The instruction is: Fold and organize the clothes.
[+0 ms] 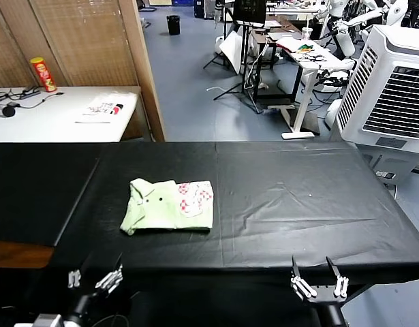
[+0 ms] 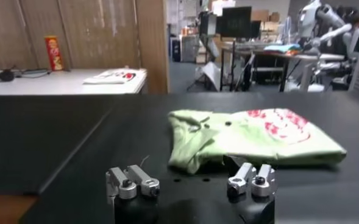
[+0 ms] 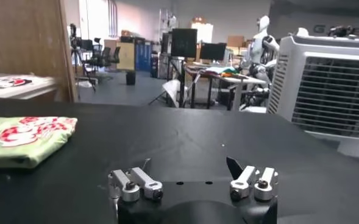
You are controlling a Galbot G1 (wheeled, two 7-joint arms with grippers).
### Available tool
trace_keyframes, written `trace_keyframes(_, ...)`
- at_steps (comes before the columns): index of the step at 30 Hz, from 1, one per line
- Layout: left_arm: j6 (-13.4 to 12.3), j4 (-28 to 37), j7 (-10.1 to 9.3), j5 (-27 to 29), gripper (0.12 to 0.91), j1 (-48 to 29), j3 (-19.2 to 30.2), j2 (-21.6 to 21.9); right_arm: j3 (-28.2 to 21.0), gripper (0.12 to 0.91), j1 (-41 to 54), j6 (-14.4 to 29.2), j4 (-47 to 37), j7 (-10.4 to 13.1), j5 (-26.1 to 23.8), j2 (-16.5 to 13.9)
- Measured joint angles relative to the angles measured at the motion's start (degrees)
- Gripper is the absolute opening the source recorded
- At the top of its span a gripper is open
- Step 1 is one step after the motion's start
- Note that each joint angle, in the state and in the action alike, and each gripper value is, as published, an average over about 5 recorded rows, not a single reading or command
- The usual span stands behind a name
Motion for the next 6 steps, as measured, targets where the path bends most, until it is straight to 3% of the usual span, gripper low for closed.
trace_keyframes(6, 0.07, 0.03, 0.25, 0.02, 0.798, 0.67, -0.59, -0.22, 0.02, 0.798, -0.57, -0.05, 0.21, -0.05, 0.01, 0.00)
